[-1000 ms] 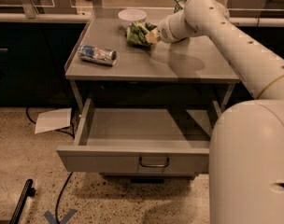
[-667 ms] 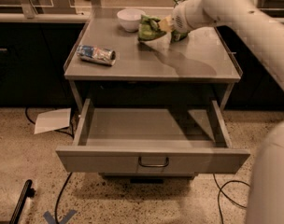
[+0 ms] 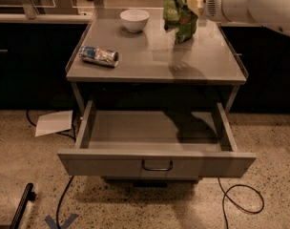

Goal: Place green jalapeno chip bag into top drawer

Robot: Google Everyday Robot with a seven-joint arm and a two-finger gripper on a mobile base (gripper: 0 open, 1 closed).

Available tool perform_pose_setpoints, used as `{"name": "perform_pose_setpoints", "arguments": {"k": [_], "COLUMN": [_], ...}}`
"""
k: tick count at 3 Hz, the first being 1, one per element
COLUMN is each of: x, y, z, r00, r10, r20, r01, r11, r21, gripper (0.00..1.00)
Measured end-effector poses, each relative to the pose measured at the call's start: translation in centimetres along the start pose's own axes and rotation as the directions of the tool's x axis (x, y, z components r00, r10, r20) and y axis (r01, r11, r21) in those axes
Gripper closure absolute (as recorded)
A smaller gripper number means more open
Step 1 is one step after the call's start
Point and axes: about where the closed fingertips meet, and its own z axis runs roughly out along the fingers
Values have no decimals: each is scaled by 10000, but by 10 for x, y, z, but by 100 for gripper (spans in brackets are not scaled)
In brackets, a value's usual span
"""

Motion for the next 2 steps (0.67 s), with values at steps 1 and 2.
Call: {"name": "perform_pose_setpoints", "arguments": {"k": [1,2], "x": [34,69], "y": [25,42], "z": [-26,-25], "r00": [9961,9964], "r10": [797,849], "r20": [389,-23], "r01": [-802,-849], "r11": [9967,9964], "r21": [116,-5], "gripper": [100,100]}}
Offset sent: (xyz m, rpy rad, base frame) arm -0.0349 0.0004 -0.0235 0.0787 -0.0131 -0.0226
